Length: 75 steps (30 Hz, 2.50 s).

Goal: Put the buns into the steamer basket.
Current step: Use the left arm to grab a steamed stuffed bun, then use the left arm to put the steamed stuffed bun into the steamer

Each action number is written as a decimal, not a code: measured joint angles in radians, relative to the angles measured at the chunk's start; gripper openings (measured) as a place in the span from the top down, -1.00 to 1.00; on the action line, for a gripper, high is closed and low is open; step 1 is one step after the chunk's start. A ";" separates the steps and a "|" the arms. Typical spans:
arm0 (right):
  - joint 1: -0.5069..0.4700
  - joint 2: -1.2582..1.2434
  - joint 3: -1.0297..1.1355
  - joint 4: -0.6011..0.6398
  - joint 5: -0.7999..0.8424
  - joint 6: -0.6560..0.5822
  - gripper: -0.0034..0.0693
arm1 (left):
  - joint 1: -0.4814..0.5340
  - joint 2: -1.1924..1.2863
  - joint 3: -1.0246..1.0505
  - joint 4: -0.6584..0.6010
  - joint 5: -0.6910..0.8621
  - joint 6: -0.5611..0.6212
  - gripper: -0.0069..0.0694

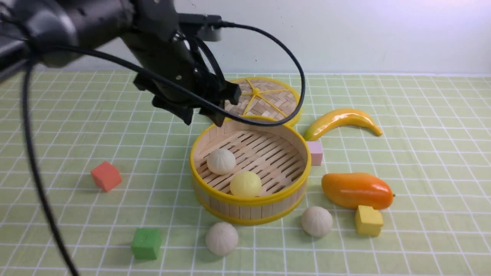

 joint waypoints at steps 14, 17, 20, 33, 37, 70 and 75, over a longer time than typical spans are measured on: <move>0.000 0.000 0.000 0.000 0.000 0.000 0.25 | -0.219 -0.128 0.458 -0.031 -0.187 -0.083 0.76; 0.000 0.000 0.000 0.000 0.000 0.000 0.25 | -0.219 -0.098 0.458 -0.030 -0.228 -0.086 0.59; 0.000 0.000 0.000 0.000 0.000 0.000 0.25 | -0.219 -0.056 0.458 0.000 -0.250 -0.095 0.35; 0.000 0.000 0.000 0.000 0.000 0.000 0.25 | -0.216 0.045 0.458 0.113 -0.365 -0.217 0.03; 0.000 0.000 0.000 0.000 0.000 0.000 0.25 | -0.178 0.077 0.458 0.099 -0.373 -0.218 0.07; 0.000 0.000 0.000 0.000 0.000 0.000 0.25 | -0.218 -0.027 0.167 0.076 -0.176 -0.071 0.85; 0.000 0.000 0.000 0.000 0.000 0.000 0.25 | -0.193 0.134 0.014 0.219 -0.226 -0.029 0.85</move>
